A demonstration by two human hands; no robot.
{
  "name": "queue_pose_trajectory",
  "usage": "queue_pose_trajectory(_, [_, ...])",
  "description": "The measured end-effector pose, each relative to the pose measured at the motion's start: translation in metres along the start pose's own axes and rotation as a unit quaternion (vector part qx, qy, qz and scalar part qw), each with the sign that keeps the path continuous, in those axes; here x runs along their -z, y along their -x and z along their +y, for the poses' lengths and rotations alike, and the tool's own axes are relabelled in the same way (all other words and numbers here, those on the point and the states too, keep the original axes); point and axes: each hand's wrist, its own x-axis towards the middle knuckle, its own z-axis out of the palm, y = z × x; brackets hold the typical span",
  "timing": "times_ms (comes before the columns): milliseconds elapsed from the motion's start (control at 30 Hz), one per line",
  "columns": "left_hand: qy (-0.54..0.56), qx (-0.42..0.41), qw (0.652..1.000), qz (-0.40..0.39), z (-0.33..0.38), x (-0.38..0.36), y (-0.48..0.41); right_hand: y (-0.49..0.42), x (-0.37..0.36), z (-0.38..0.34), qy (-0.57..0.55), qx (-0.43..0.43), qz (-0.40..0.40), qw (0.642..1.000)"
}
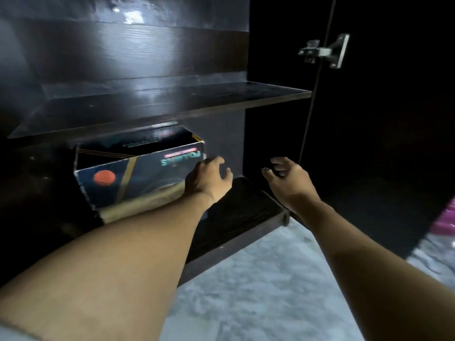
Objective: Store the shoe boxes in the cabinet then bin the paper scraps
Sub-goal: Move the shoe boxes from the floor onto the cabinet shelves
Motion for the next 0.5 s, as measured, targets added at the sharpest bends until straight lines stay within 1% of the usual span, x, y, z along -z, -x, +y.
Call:
queue_pose_trajectory(67, [0.052,-0.035,0.996,-0.057,0.035,-0.018,0.008,0.026,0.03,0.021,0.035,-0.028,0.014,0.999])
queue_pose_trajectory(133, [0.097,-0.069,0.988,-0.097,0.074,-0.036,0.022,0.056,0.058,0.043,0.062,-0.071,0.047,0.994])
queue_pose_trajectory(233, [0.154,-0.126,0.973,-0.118,0.132,-0.063,0.05,0.099,0.098,0.069,0.104,-0.128,0.109,0.98])
queue_pose_trajectory(333, [0.174,-0.171,0.955,-0.169,0.187,-0.077,0.089,0.151,0.14,0.091,0.135,-0.172,0.164,0.962])
queue_pose_trajectory(433, [0.169,-0.211,0.935,-0.228,0.23,-0.083,0.131,0.216,0.182,0.107,0.173,-0.221,0.176,0.944])
queue_pose_trajectory(500, [0.173,-0.241,0.917,-0.267,0.258,-0.084,0.165,0.262,0.209,0.116,0.196,-0.258,0.197,0.925])
